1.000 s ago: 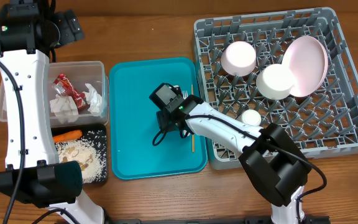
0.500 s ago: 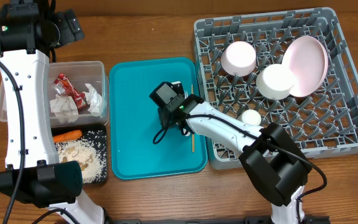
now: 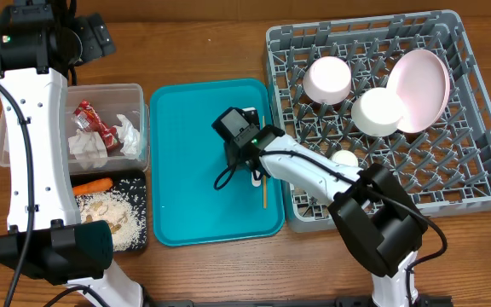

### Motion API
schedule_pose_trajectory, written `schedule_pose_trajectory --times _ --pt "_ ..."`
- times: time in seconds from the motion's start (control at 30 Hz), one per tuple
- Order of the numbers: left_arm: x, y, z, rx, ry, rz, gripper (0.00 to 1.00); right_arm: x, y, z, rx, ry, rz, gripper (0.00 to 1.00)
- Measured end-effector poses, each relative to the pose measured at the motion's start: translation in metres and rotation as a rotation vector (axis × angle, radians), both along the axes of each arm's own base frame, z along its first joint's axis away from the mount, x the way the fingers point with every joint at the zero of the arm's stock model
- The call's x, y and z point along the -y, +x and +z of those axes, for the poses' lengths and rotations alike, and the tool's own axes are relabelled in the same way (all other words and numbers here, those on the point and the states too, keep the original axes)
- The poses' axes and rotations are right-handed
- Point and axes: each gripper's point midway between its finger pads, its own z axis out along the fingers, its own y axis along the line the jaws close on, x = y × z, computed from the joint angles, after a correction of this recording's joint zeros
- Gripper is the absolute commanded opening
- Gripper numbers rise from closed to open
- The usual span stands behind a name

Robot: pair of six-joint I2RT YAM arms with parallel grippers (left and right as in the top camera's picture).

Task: Sort waste into correct bins and load items into the dishwasher
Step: 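Lower the right gripper over the white fork on the teal tray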

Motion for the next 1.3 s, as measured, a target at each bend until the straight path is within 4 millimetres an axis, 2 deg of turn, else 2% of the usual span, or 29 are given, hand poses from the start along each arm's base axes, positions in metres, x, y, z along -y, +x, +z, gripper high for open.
schedule_pose_trajectory --times 0.13,0.33,0.4,0.73,0.87,1.0,1.13,1.27,1.3 --pt "0.0 0.0 0.0 0.0 0.0 0.0 1.0 0.0 0.0 -0.001 -0.002 -0.002 0.004 0.42" --pt "0.0 0.0 0.0 0.0 0.0 0.0 1.0 -0.001 0.0 -0.001 -0.002 0.001 0.005 0.41" --pt "0.0 0.0 0.0 0.0 0.0 -0.001 1.0 -0.001 0.0 -0.001 -0.002 0.001 0.006 0.38" --pt "0.0 0.0 0.0 -0.001 0.0 0.0 1.0 -0.002 0.002 0.0 0.006 0.007 0.005 0.38" --pt "0.0 0.0 0.0 0.0 0.0 0.0 1.0 -0.003 0.004 -0.008 0.009 0.004 0.004 0.38" --pt "0.0 0.0 0.0 0.0 0.0 0.0 1.0 -0.002 0.003 -0.017 -0.005 -0.011 0.002 0.39" --pt "0.0 0.0 0.0 -0.001 0.0 0.0 1.0 -0.003 0.004 -0.017 -0.001 -0.007 0.0 0.44" --pt "0.0 0.0 0.0 0.0 0.0 0.0 1.0 -0.003 0.004 -0.017 -0.003 -0.003 0.0 0.5" --pt "0.0 0.0 0.0 0.0 0.0 0.0 1.0 -0.004 0.004 -0.017 -0.003 -0.002 0.001 0.55"
